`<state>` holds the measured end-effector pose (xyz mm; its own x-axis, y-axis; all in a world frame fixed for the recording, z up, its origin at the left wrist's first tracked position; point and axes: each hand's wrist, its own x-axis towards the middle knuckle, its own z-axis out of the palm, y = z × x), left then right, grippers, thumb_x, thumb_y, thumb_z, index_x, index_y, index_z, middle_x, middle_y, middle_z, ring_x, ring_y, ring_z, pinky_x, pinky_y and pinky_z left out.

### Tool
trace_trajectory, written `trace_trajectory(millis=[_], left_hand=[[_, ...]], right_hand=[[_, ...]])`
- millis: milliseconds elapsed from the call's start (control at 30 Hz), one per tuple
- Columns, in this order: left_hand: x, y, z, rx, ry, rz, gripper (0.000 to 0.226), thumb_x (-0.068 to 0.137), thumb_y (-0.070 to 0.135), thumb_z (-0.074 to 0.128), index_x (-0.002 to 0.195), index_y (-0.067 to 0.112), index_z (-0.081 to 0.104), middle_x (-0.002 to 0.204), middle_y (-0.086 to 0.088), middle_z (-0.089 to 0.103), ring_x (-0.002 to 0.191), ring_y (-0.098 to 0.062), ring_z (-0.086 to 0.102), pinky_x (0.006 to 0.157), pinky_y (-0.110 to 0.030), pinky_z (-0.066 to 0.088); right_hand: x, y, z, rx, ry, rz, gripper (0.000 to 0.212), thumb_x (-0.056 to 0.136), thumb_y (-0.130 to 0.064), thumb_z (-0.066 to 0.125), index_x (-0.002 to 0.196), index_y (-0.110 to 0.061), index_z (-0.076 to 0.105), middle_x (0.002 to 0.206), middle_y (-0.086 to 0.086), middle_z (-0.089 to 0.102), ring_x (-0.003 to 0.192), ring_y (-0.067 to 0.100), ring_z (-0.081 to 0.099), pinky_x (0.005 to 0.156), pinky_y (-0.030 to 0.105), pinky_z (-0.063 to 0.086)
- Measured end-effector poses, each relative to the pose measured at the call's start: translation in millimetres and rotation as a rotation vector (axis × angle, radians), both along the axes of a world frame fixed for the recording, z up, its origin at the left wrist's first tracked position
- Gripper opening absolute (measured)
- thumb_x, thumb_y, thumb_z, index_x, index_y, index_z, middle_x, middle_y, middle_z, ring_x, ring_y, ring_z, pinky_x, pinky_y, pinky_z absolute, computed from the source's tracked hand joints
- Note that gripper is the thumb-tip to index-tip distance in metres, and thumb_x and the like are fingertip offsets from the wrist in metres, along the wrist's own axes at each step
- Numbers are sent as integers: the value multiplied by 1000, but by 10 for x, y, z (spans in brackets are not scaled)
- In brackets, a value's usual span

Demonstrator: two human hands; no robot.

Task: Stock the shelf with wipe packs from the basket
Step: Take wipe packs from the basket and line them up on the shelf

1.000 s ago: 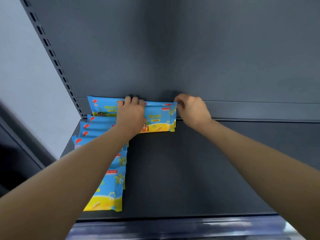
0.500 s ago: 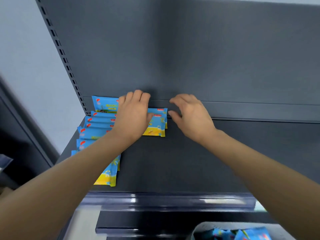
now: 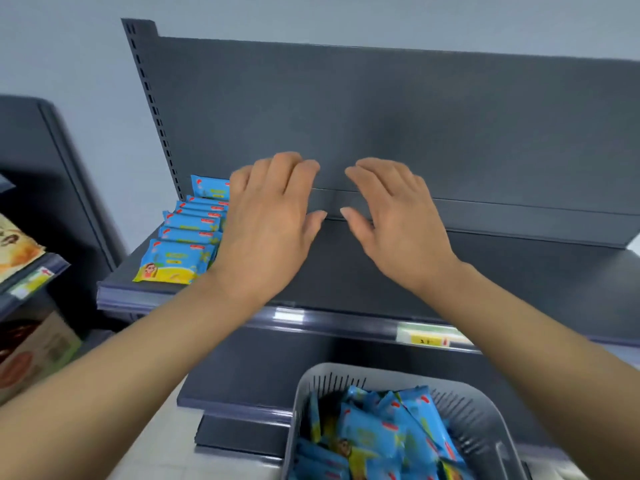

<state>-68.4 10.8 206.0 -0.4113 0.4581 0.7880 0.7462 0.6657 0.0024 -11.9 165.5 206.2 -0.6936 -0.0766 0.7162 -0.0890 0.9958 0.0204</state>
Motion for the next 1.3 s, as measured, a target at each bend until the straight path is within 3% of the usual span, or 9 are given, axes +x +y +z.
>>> trace_trajectory(millis=[200, 333, 500, 633, 800, 900, 1100, 1200, 1300], left_hand=[[777, 39, 42, 25, 24, 1, 45, 75, 21, 67, 115, 4, 55, 113, -17, 56, 99, -37, 54, 83, -37, 26], [1072, 99, -300, -38, -106, -71, 45, 76, 22, 65, 116, 6, 53, 114, -16, 55, 102, -36, 52, 86, -44, 33], [1165, 154, -1140, -354, -565, -302, 40, 78, 17, 68, 116, 9, 57, 114, -11, 56, 106, -30, 54, 89, -39, 37], [1167, 77, -1820, -620, -832, -233, 32, 84, 23, 61, 115, 17, 57, 116, -2, 57, 107, -21, 53, 90, -31, 35], [1220, -51, -2295, -758, -972, -189, 31, 84, 23, 63, 114, 17, 57, 116, -2, 58, 104, -22, 54, 88, -31, 37], [1259, -93, -2461, -813, -1047, -171, 34, 84, 21, 64, 117, 20, 57, 120, 0, 57, 109, -22, 53, 91, -30, 36], [1274, -100, -2707, -849, -1257, -146, 30, 86, 11, 61, 115, 18, 59, 120, -3, 57, 106, -24, 55, 95, -36, 44], [1257, -81, -2807, -949, -1230, -119, 33, 88, 3, 51, 119, 15, 57, 123, -6, 55, 107, -25, 54, 92, -35, 45], [1247, -75, -2900, -1094, -1138, -74, 41, 88, 0, 44, 125, 16, 53, 126, -6, 55, 110, -27, 52, 90, -31, 41]], right_hand=[[754, 113, 43, 1, 76, 28, 43, 81, -16, 64, 119, 1, 57, 127, 19, 55, 116, 38, 52, 89, 46, 42], [1072, 203, -294, -50, -57, 53, 43, 82, -19, 60, 121, -2, 56, 127, 16, 54, 116, 37, 50, 91, 44, 40], [1311, 322, -1161, -203, -484, 125, 39, 84, -13, 60, 122, -4, 56, 125, 15, 54, 115, 34, 50, 98, 41, 39], [1426, 384, -1929, -244, -920, 33, 41, 91, -24, 54, 131, -15, 49, 133, 6, 52, 122, 25, 46, 100, 37, 37], [1508, 348, -2618, -236, -1338, -132, 47, 90, -39, 57, 124, -8, 48, 109, 11, 61, 93, 27, 58, 76, 38, 48], [1482, 299, -2793, -230, -1335, -192, 47, 87, -37, 62, 119, -5, 49, 110, 14, 58, 98, 31, 54, 73, 37, 44], [1401, 187, -2833, -346, -1340, -214, 41, 89, -24, 57, 122, 1, 51, 125, 21, 52, 109, 34, 47, 93, 41, 41], [1414, 175, -2712, -482, -1377, -197, 43, 91, -17, 55, 122, 12, 51, 122, 30, 56, 88, 33, 57, 73, 41, 45], [1429, 225, -2576, -562, -1398, -169, 46, 94, -17, 49, 131, 8, 39, 112, 26, 60, 78, 32, 58, 63, 40, 44]])
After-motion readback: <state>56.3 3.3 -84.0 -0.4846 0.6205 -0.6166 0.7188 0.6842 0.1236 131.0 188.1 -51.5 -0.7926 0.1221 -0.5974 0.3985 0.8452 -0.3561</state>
